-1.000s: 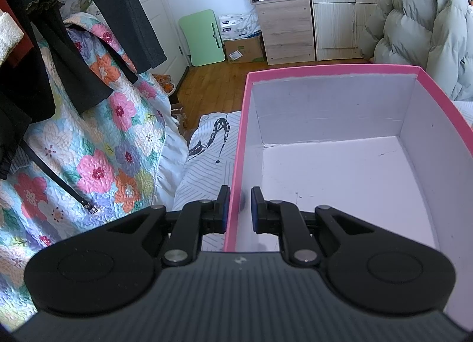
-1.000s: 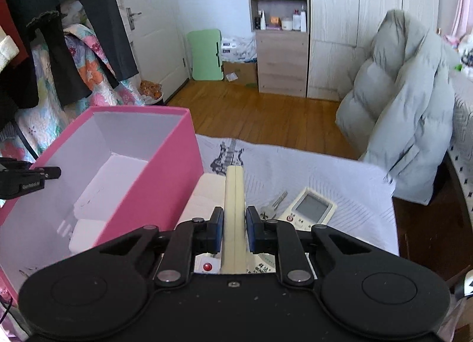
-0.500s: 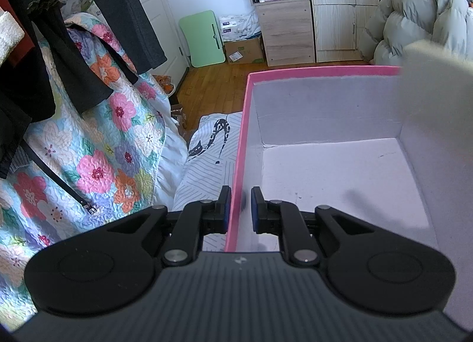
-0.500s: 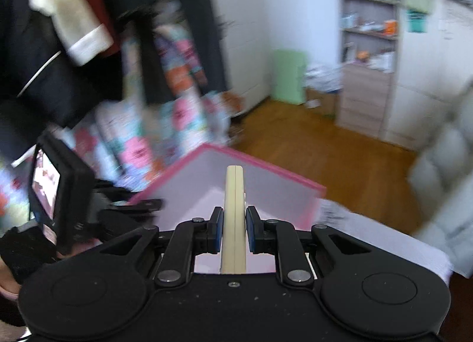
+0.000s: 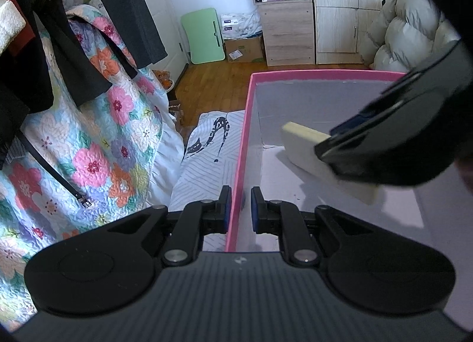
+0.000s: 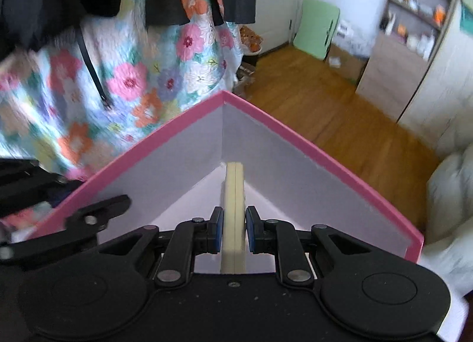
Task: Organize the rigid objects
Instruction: 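Carry the cream remote into the pink box and open the right tool, then grasp the white remote with the red button using the right tool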
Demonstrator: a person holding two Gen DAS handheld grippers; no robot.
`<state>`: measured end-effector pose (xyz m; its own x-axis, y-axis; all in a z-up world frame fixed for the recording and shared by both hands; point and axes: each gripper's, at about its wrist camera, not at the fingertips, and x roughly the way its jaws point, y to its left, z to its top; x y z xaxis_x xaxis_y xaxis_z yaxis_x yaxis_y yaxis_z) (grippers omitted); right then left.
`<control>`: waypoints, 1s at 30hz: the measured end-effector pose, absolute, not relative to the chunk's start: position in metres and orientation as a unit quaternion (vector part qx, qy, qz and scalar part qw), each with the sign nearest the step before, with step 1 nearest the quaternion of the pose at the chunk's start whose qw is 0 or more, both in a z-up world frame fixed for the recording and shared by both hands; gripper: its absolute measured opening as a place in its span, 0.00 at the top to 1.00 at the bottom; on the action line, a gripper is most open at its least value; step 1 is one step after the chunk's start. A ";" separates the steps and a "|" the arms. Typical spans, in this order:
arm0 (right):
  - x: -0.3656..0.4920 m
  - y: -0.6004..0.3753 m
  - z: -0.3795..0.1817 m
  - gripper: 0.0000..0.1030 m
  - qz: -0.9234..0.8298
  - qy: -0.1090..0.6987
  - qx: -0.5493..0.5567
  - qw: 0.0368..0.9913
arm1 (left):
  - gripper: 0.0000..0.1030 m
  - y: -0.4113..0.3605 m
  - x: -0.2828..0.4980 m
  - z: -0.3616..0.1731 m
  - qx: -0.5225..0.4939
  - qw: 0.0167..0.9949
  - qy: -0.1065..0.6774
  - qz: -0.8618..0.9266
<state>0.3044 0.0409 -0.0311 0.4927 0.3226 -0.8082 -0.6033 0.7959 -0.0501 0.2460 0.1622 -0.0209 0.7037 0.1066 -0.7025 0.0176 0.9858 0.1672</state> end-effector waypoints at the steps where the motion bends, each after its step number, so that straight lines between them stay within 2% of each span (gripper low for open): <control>1: 0.305 0.044 -0.033 0.81 0.272 0.420 -0.175 0.848 | 0.88 0.162 0.246 -0.021 0.080 0.919 0.384 0.024; 4: 0.304 0.050 -0.038 0.81 0.268 0.429 -0.174 0.845 | 0.88 0.162 0.246 -0.022 0.079 0.920 0.384 0.023; 5: 0.307 0.048 -0.040 0.78 0.270 0.444 -0.150 0.841 | 0.88 0.162 0.246 -0.022 0.081 0.919 0.384 0.024; 8: 0.328 0.024 -0.046 0.60 0.278 0.512 0.016 0.813 | 0.88 0.159 0.244 -0.022 0.086 0.919 0.384 0.024; 10: 0.336 0.003 -0.052 0.60 0.294 0.544 0.128 0.776 | 0.88 0.158 0.244 -0.022 0.089 0.919 0.383 0.025; 12: 0.334 -0.009 -0.052 0.60 0.300 0.544 0.169 0.765 | 0.88 0.157 0.243 -0.022 0.090 0.919 0.384 0.024; 25: 0.248 -0.085 0.029 0.60 0.301 0.423 0.110 0.848 | 0.88 0.152 0.243 -0.023 0.098 0.918 0.383 0.024; 30: 0.209 -0.137 0.034 0.60 0.255 0.392 0.094 0.879 | 0.88 0.149 0.242 -0.023 0.112 0.917 0.383 0.022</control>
